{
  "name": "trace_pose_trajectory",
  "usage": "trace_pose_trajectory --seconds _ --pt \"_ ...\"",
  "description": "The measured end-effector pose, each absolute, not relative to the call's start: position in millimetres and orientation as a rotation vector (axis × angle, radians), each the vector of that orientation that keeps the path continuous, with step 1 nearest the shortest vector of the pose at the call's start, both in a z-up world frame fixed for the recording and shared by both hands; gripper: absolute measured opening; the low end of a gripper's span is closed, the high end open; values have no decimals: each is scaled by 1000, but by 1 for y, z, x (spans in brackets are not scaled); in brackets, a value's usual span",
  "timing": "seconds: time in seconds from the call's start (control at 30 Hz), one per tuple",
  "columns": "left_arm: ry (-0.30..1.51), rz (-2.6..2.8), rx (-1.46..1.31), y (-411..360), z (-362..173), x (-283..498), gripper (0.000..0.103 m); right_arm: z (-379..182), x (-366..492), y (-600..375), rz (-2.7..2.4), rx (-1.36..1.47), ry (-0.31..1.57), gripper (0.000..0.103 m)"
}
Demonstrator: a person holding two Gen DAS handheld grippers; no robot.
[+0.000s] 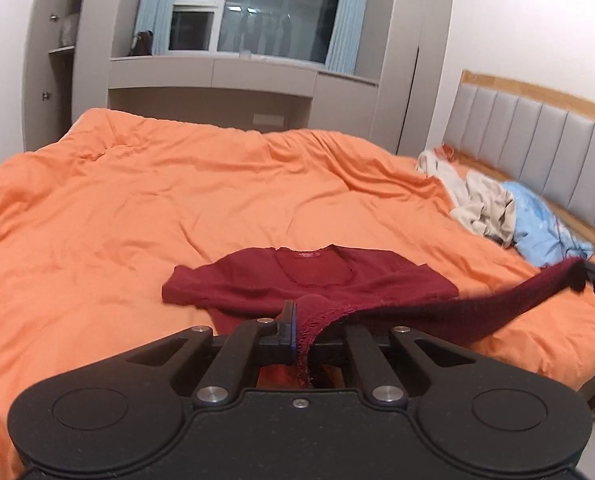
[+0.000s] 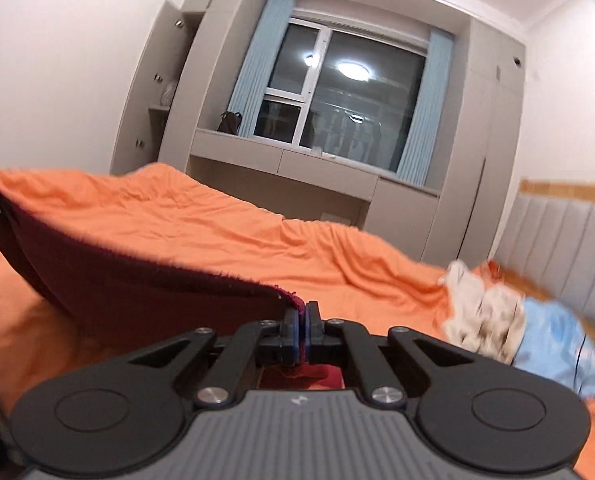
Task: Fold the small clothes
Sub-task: 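Close the left gripper on the hem while the right gripper lifts it toward the collar, then lay the hem onto the collar and open both grippers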
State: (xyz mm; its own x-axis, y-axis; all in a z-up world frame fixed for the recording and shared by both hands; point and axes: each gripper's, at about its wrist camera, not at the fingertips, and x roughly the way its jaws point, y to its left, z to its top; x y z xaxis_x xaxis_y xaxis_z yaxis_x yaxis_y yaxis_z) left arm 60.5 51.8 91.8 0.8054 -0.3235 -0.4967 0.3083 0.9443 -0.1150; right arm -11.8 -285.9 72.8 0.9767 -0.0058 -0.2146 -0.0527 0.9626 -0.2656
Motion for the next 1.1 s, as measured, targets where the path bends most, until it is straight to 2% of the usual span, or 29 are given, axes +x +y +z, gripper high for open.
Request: trace_pose_trajectory --seconds 0.3,0.6,0.83,1.03,1.1 --pt "687 -360 0 45 96 215 4 74 138 -296 50 -337 301 3" --pt "854 -326 27 32 31 360 4 21 280 -303 66 -337 472 3" --pt "942 -311 -5 36 -18 420 5 -26 348 -302 80 -315 561 3" --pt "1005 -310 -49 38 -46 438 7 -54 368 -302 87 -305 619 4" --pt "1011 -306 -69 40 -50 441 16 -58 369 -302 87 -301 627 4"
